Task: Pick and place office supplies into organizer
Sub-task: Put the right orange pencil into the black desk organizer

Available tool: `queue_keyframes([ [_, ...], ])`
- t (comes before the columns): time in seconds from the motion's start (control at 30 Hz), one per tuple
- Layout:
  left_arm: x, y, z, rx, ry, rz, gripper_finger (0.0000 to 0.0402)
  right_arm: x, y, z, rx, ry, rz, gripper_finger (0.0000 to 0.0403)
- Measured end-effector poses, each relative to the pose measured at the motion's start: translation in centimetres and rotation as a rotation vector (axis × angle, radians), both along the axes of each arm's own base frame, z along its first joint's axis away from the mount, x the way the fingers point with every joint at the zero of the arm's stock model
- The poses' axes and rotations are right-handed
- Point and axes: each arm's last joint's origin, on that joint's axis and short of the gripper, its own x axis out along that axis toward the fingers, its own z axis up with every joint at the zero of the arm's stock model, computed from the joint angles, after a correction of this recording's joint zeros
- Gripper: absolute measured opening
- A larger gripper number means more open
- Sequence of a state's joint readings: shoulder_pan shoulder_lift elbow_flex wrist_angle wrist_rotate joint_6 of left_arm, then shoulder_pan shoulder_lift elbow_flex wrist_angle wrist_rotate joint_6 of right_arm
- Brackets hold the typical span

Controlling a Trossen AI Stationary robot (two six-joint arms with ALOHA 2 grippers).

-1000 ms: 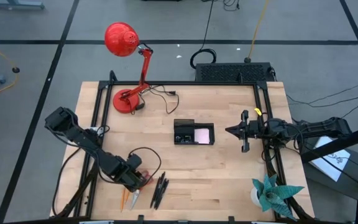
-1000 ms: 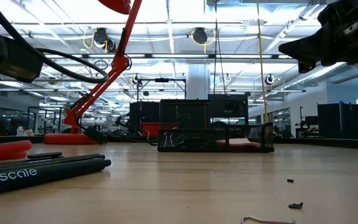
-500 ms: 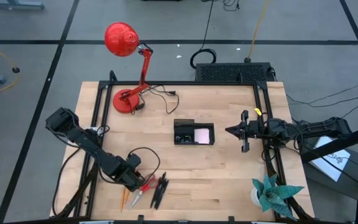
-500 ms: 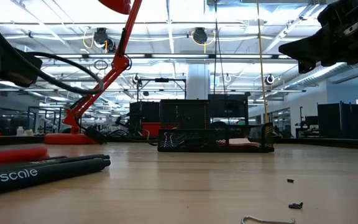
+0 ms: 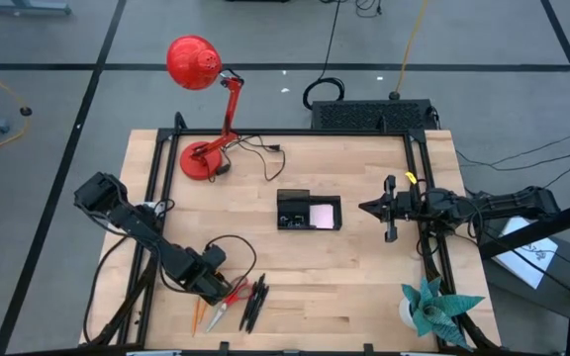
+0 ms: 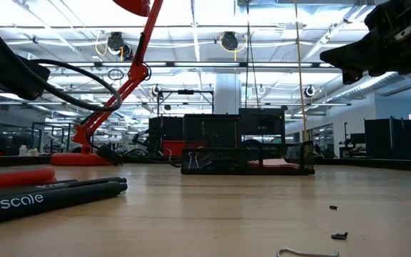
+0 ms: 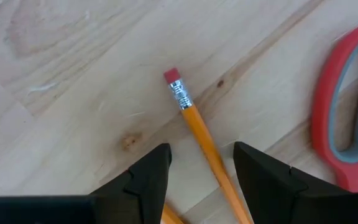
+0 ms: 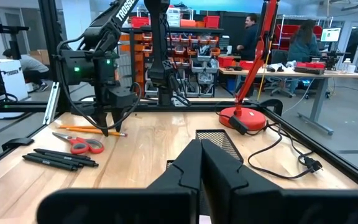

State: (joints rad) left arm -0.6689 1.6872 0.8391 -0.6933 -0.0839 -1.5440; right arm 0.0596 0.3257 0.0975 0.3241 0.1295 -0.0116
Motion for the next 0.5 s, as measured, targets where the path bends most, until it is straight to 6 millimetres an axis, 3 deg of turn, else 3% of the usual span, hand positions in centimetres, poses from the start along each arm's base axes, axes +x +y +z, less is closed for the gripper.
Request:
queue_keyframes([
  [0.23, 0.04, 0.04, 0.08, 0.015, -0.017, -0.057, 0.0185, 0.00, -0.01, 0.00, -0.003, 0.000, -0.001, 0.0004],
  [0.5, 0.20, 0.00, 0.18, 0.042, -0.037, -0.124, 0.0105, 0.00, -0.01, 0.00, -0.008, 0.000, -0.004, 0.0004],
])
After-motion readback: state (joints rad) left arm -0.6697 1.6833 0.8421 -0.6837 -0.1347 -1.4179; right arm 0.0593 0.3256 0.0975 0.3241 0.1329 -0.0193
